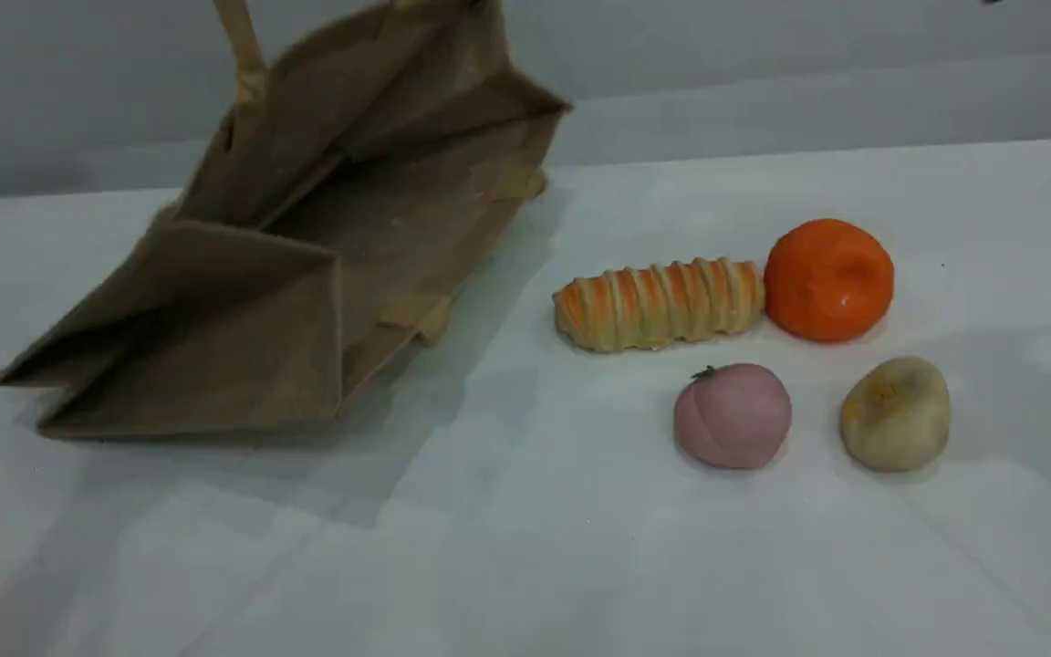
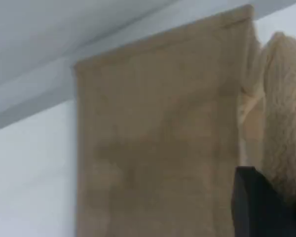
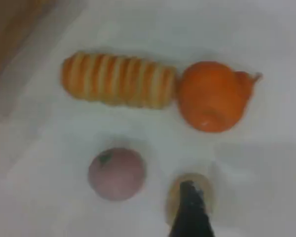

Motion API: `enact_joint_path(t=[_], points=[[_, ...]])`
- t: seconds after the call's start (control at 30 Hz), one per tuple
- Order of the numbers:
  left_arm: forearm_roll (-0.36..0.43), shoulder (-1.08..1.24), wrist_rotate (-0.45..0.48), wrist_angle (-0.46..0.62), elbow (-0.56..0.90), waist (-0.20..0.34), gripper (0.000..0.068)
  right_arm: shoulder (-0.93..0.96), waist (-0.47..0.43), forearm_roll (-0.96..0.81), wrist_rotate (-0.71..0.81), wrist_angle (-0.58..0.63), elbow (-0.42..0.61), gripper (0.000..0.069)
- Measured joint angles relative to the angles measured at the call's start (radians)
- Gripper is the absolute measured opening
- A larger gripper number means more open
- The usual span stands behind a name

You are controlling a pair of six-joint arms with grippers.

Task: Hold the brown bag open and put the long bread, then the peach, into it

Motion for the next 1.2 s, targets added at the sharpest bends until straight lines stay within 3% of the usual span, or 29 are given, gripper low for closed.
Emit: enact_joint_path(t=[0.27,0.73,1.0,1.2], points=[[-0.001,-0.031,-0.001,-0.001,0.001,0.000,0.0081,0.058,0.010,0.251,-0.216,0.016,0.000,0.0458],[-0.002,-0.031,-0.001,-0.002,0.001,0.000,0.0081,0.267,0.117,0.352,-0.239,0.027,-0.030,0.0458],[-0.002,-0.031,-0.001,-0.002,0.001,0.000,0.0081,0.374,0.191,0.221,-0.457,-0.050,-0.128,0.0458],[-0.002,-0.030,-0.001,-0.003,0.001,0.000,0.0081,0.396,0.239,0.090,-0.639,-0.157,-0.139,0.0458]])
